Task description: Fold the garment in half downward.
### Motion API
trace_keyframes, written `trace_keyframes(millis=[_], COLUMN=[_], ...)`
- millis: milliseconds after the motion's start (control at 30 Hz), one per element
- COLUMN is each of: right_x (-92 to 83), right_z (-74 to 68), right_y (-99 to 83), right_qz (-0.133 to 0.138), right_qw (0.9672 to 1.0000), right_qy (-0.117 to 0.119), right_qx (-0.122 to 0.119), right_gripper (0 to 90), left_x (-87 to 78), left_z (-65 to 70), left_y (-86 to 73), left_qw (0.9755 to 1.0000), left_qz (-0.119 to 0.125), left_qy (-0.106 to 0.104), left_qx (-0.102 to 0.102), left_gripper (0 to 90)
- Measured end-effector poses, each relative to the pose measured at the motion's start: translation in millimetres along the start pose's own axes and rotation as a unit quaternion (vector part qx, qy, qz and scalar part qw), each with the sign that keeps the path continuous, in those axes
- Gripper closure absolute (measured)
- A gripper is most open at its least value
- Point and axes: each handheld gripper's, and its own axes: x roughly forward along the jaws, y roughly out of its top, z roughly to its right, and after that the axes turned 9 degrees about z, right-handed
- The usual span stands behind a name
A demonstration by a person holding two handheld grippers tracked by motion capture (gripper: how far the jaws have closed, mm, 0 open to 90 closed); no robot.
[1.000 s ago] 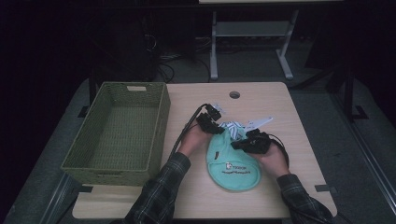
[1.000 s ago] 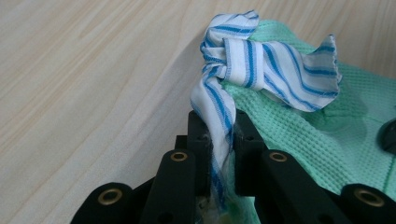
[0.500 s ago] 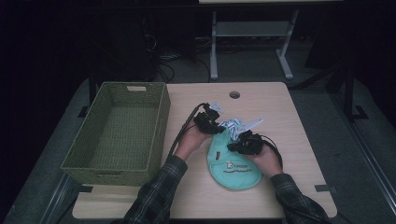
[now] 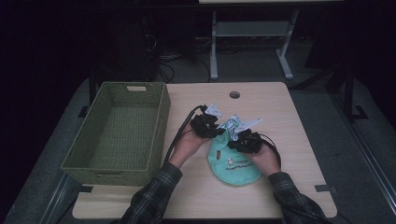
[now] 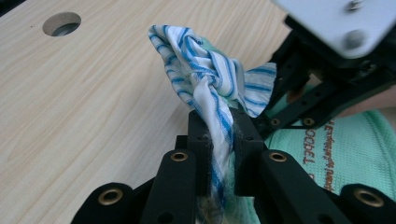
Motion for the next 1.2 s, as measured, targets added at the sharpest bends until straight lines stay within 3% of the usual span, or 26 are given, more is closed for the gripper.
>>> trace_keyframes(millis=[267, 533, 767, 1200], right_x=[-32.9, -56.1, -52.0, -47.5], right_z=[-16.0, -30.3, -34.8, -33.9], right_y=[-5.5, -28.4, -38.7, -37.8], right_qz=[0.003, -0.016, -0.039, -0.040], right_qw=[0.9999, 0.9997, 0.9990, 0.9990], right_qy=[0.011, 0.017, 0.020, 0.016], right_qx=[-0.006, -0.003, -0.007, -0.009], right_gripper=[89.9, 89.8, 89.9, 89.9], left_x=[-8.2, -24.5, -35.9, -42.7], left_z=[-2.8, -5.7, -3.4, 24.7], left_y=[-4.9, -11.2, -18.8, -17.9], left_qw=[0.9999, 0.9985, 0.9983, 0.9984], left_qz=[0.000, -0.005, -0.006, -0.004], left_qy=[0.014, 0.054, 0.057, 0.033], left_qx=[0.000, 0.006, 0.005, 0.047], left_gripper=[80.4, 80.4, 80.3, 80.1])
